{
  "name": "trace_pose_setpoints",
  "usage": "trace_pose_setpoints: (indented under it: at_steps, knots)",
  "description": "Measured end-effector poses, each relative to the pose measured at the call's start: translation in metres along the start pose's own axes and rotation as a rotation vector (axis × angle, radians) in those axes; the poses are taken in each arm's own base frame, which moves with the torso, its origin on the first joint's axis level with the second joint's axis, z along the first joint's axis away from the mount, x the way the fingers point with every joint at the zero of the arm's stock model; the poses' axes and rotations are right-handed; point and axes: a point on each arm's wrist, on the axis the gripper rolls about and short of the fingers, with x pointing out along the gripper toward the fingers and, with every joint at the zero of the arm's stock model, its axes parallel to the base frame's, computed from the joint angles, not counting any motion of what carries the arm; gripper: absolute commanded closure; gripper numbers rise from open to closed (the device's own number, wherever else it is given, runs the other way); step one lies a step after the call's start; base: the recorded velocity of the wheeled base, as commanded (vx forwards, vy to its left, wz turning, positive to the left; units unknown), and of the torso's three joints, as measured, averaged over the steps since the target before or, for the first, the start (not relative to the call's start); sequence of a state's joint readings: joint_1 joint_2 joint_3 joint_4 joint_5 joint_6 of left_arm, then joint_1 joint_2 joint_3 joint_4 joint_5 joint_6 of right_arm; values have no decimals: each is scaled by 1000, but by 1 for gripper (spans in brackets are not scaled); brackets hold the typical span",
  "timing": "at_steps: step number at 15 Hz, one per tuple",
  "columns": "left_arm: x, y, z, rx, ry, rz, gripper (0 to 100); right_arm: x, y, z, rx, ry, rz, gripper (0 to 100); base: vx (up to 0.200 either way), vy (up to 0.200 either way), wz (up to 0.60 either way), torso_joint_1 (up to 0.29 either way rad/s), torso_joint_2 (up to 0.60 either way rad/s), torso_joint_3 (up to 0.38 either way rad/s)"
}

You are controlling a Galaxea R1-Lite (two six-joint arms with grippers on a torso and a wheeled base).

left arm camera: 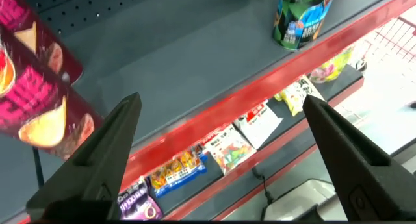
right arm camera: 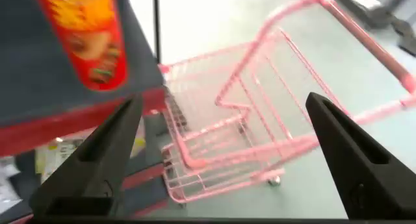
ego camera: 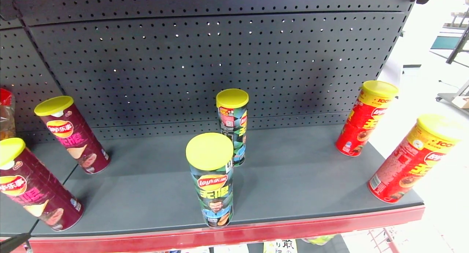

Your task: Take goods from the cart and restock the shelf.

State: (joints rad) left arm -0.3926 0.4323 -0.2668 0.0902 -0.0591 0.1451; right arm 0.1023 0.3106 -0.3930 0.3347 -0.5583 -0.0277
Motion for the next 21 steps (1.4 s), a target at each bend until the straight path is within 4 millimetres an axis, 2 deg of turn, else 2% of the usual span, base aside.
trace_pose_setpoints:
  at_steps: [2,5,7,11,13,16,17,20,21]
  knots:
    - [5,1,5,-1,11,-3,0,-1,2,-32,52,-7,26,0,0,0,0,0,0,0]
    - [11,1,10,-2,6,-42,0,7,9,-54,156,-99,83,0,0,0,0,0,0,0]
    - [15,1,10,-3,17,-52,0,12,15,-60,145,-160,216,0,0,0,0,0,0,0]
    - [19,1,10,-6,39,-90,0,12,24,-66,-57,-234,529,0,0,0,0,0,0,0]
    - [20,1,10,-6,41,-91,0,11,25,-68,-36,-218,532,0,0,0,0,0,0,0]
    - [18,1,11,-8,26,-87,0,10,24,-68,164,-185,533,0,0,0,0,0,0,0]
    - [17,1,9,-9,25,-86,0,10,25,-68,161,-192,535,0,0,0,0,0,0,0]
    - [16,0,6,-10,28,-87,0,8,27,-65,6,-311,608,0,0,0,0,0,0,0]
    - [16,0,5,-11,27,-87,0,9,27,-68,31,-296,621,0,0,0,0,0,0,0]
